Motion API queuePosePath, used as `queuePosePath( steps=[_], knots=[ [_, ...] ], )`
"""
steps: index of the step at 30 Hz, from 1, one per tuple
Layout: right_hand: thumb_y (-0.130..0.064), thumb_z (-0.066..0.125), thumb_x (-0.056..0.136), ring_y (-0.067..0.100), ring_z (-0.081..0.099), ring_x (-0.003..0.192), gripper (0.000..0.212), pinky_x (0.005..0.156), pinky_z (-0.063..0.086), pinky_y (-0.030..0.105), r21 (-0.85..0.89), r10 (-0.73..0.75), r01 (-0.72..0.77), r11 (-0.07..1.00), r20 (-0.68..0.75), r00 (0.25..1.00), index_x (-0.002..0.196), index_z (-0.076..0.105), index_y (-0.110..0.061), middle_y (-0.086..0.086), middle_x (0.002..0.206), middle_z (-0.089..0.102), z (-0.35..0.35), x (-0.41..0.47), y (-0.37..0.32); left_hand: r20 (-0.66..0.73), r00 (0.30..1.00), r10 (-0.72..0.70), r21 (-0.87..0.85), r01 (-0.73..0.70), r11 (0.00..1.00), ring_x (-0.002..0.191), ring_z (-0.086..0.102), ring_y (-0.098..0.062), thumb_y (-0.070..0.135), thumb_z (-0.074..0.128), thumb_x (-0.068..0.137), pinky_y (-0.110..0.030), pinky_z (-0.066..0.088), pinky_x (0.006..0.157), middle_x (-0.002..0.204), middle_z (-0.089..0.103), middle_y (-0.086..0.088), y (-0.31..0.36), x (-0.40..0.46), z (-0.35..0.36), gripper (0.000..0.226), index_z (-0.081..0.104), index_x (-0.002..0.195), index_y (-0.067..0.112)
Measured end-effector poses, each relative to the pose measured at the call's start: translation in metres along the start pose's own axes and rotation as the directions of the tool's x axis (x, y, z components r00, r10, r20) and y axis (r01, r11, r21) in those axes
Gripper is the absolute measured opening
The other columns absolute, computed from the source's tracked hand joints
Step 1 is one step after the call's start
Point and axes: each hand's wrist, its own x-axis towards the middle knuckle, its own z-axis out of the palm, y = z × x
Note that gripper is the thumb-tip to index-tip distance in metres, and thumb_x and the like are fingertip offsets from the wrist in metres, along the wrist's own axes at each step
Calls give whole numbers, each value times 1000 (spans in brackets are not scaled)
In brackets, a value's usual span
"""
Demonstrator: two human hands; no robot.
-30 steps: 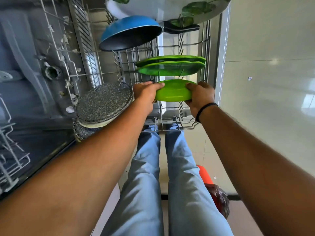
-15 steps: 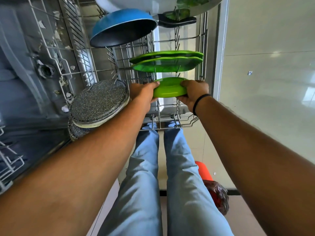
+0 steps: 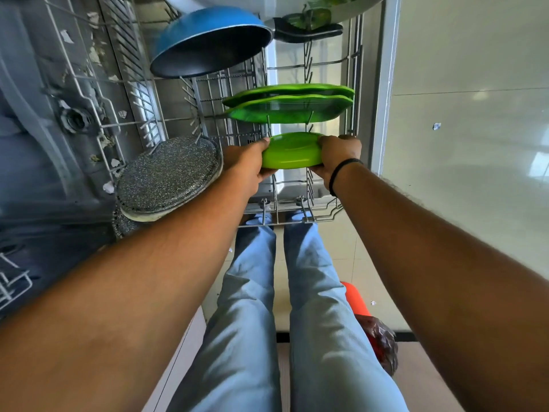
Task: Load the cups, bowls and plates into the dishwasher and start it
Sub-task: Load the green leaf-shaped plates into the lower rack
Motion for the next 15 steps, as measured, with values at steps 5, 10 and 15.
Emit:
queuePosePath(
  steps=[5,10,15],
  knots=[
    [-36,48,103,31,71,77,49,56,62,40,-132,-116,109,985,-48,992,146,31,-22,6,119,55,-3,-7,13,-136,991,16,-2,-16,1000,62,62,-22,43,62,98,-39,61,68,83,62,-11,-6,-6,2,36,54,88,10],
    [-49,41,102,31,71,77,49,50,58,32,-185,-157,145,972,-55,986,141,30,-22,9,121,57,-9,-15,24,-195,980,47,21,-44,999,66,70,-30,57,57,95,-47,64,69,87,67,-13,-15,-12,-3,48,60,97,10],
    [-50,41,102,28,70,73,49,49,57,30,-203,-175,159,966,-64,982,142,31,-24,11,117,60,-14,-18,29,-177,983,51,47,-43,998,73,72,-30,69,43,95,-38,61,58,97,74,-14,-33,-19,-12,59,61,95,13]
  ],
)
